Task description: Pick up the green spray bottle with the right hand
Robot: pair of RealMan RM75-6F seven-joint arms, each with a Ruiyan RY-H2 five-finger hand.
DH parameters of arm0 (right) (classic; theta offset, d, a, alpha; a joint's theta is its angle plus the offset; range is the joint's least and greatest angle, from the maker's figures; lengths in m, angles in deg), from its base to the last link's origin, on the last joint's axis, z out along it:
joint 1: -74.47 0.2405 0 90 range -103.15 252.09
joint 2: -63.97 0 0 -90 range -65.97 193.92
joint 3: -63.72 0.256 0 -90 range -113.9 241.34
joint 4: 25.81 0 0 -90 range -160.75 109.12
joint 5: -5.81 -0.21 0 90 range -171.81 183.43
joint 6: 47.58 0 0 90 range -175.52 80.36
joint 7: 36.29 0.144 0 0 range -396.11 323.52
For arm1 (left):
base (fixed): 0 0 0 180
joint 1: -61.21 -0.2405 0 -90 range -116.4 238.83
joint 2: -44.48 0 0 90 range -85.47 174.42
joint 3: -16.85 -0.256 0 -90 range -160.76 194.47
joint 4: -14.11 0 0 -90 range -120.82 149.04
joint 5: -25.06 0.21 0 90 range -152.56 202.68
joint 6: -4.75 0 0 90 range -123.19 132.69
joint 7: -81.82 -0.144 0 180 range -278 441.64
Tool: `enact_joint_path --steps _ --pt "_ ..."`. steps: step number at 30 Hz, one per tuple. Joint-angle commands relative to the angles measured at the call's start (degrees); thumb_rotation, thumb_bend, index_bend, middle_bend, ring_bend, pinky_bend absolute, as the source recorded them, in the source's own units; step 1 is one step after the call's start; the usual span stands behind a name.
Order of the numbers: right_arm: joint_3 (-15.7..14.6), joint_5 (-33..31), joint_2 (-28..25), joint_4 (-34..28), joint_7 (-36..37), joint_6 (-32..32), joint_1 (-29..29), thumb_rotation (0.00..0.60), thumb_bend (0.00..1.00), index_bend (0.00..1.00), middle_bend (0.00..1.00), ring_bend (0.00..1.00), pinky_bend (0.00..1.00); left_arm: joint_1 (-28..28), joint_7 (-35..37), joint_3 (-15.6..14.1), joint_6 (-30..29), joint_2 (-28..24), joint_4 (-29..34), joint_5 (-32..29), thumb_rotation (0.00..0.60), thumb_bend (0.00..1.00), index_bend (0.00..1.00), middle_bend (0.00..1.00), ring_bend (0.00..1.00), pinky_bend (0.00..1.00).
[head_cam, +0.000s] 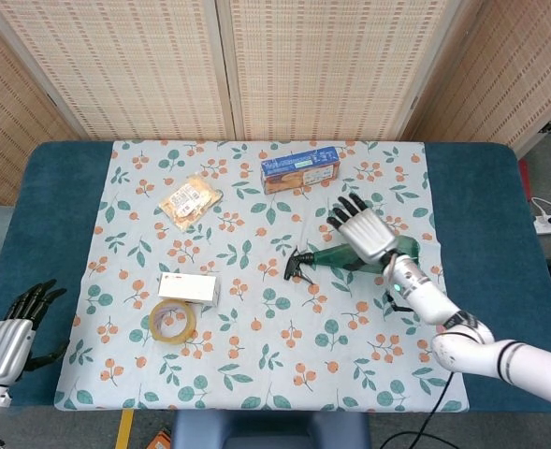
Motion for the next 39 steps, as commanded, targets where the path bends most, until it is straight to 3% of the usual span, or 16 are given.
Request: enact_joint_path --steps 1,6,12,15,27,39 --pt "-0.5 -5.1 4.5 3.4 -4.5 -2.6 3.4 0.6 0.0 0.23 0.16 0.0 0.08 0.0 0.7 0.1 0.2 -0.2 -0.1 -0.2 0.6 0.25 0.16 0.04 0.0 0.09" --pt "-2.5 -14.3 9.3 6.7 -10.7 -1.8 5.8 0.6 0.0 0.23 0.16 0.0 0.08 0.3 1.9 0.2 1.0 -0.5 -0.1 -0.6 0.6 0.25 0.16 0.04 0.0 0.09" --pt "-4.3 -29.1 12.2 6.4 -19.8 3.5 8.3 0.6 0.0 0.23 0.18 0.0 0.08 0.6 2.3 0.1 1.6 -0.7 0.3 -0.5 0.6 0.25 0.16 0.05 0.0 0.09" --pt "-5.1 -33.2 13.1 6.3 -22.5 5.6 9.2 0.6 0.0 0.24 0.19 0.0 0.08 0.6 2.4 0.2 1.4 -0.7 0.4 -0.5 0.6 0.25 0.16 0.04 0.0 0.09" --pt "-6.9 -37.1 17.4 10.7 -23.7 7.2 11.1 0.6 0.0 0.33 0.23 0.01 0.08 0.8 3.1 -0.4 2.1 -0.8 0.4 0.1 0.6 0.25 0.16 0.05 0.0 0.1" --pt "-7.7 -36.9 21.8 17.0 -23.8 8.0 11.2 0.6 0.0 0.58 0.35 0.13 0.08 0.9 3.3 -0.7 2.5 -0.8 0.4 0.4 0.6 0.25 0.16 0.05 0.0 0.1"
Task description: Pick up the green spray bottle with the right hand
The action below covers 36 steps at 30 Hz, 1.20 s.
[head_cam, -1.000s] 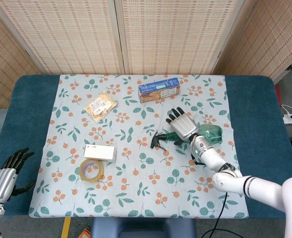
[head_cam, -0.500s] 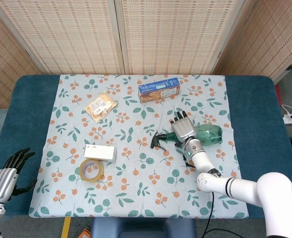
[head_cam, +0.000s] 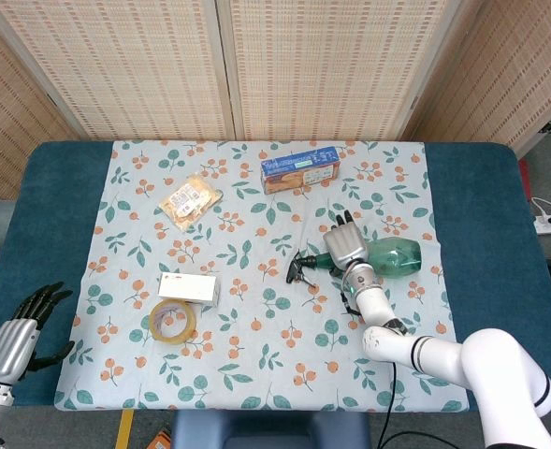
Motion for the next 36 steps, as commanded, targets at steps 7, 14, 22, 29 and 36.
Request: enact_joint_path --steps 7,14,22,29,36 --pt "0.3 3.9 1.8 2.3 2.1 1.7 -0.9 0.6 0.0 0.74 0.4 0.18 0.09 0.0 0.7 -0.2 0.2 -0.1 0.3 0.0 0.6 0.25 0.17 0.06 0.0 0.1" --pt "2.3 8.2 -0.7 -1.5 5.0 4.2 -1.4 0.6 0.0 0.79 0.42 0.19 0.09 0.1 0.7 -0.1 0.5 -0.1 0.1 -0.4 0.6 0.25 0.17 0.06 0.0 0.1" --pt "6.8 16.8 -5.4 -8.9 12.8 10.5 -2.1 0.6 0.02 0.9 0.5 0.28 0.17 0.1 0.7 -0.1 0.8 -0.1 0.2 -0.7 0.6 0.25 0.16 0.06 0.0 0.1" --pt "11.1 40.2 -3.6 -6.9 48.1 30.1 -8.9 0.6 0.04 0.92 0.5 0.29 0.2 0.2 0.5 -0.3 1.2 0.0 0.5 -0.6 0.6 0.25 0.16 0.07 0.0 0.11" --pt "14.2 41.8 2.1 -1.5 64.5 35.3 -12.4 0.6 0.05 0.92 0.5 0.29 0.2 0.3 0.1 -0.5 1.6 0.1 0.7 -0.7 0.6 0.25 0.17 0.07 0.0 0.11"
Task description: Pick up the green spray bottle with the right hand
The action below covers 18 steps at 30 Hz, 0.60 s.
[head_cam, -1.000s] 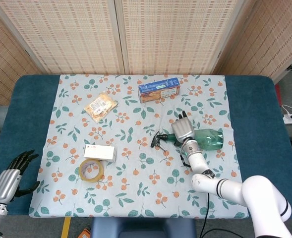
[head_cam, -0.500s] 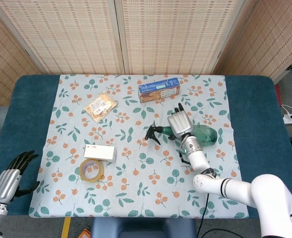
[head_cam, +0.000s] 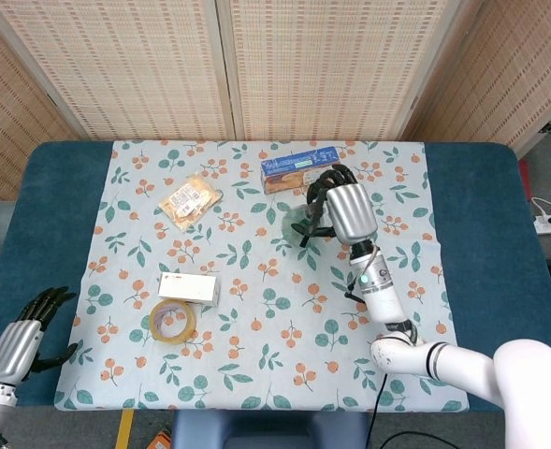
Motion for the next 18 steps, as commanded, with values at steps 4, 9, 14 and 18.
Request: enact_joint_path --steps 4,9,14,18 --pt "3.2 5.3 6.8 7.7 14.8 6.4 -5.5 0.6 0.06 0.92 0.5 0.29 0.2 0.2 0.0 -0.1 0.5 0.0 0.1 -0.2 0.6 0.25 0.17 0.07 0.0 0.11" --pt "3.5 5.7 8.8 11.3 16.7 5.3 -5.9 0.6 0.07 0.92 0.5 0.29 0.2 0.3 0.1 -0.1 1.0 0.0 0.1 -0.4 0.6 0.25 0.17 0.07 0.0 0.11" --pt "5.0 5.4 9.3 11.2 16.5 4.6 -5.8 0.6 0.08 0.92 0.5 0.29 0.2 0.5 0.3 -0.2 1.5 0.1 0.1 -0.6 0.6 0.25 0.17 0.07 0.0 0.11" --pt "6.3 4.1 8.8 8.8 13.1 3.3 -5.8 0.6 0.09 0.92 0.5 0.29 0.2 0.5 0.5 -0.2 1.6 0.0 0.2 -0.6 0.6 0.25 0.17 0.07 0.0 0.11"
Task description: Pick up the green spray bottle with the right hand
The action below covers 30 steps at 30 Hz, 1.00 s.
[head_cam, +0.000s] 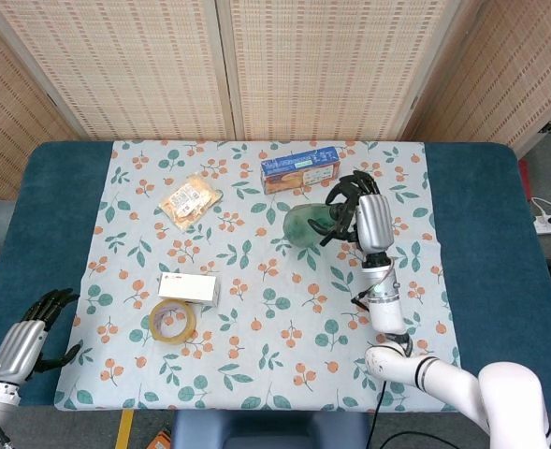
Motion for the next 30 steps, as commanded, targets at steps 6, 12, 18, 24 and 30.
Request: enact_joint_path --steps 6,12,18,24,30 --pt "4.3 -7.8 -0.9 -7.5 -8.5 -4.2 -1.1 0.6 0.12 0.92 0.51 0.29 0.2 0.0 0.2 -0.1 -0.1 -0.1 0.2 0.3 0.6 0.25 0.17 0.07 0.0 0.11" --pt "5.5 -10.5 -1.4 -9.8 -12.4 -5.3 -1.6 0.6 0.12 0.92 0.51 0.29 0.2 -0.1 0.6 -0.1 -0.2 -0.2 0.1 0.3 0.6 0.25 0.17 0.07 0.0 0.11" --pt "5.8 -11.8 -0.7 -9.4 -14.3 -6.4 -1.6 0.6 0.12 0.92 0.51 0.29 0.2 0.0 0.7 -0.2 -0.1 -0.2 0.1 0.3 0.6 0.25 0.17 0.07 0.0 0.11" --pt "6.1 -12.4 -0.1 -8.5 -15.6 -7.4 -1.3 0.6 0.12 0.92 0.51 0.29 0.2 0.0 0.8 -0.1 -0.2 -0.2 0.1 0.3 0.6 0.25 0.17 0.07 0.0 0.11" --pt "6.3 -12.5 -0.2 -7.0 -17.9 -8.7 -0.4 0.6 0.12 0.93 0.52 0.29 0.2 0.0 2.0 -0.1 -0.5 -0.1 0.1 0.6 0.6 0.25 0.17 0.08 0.0 0.12"
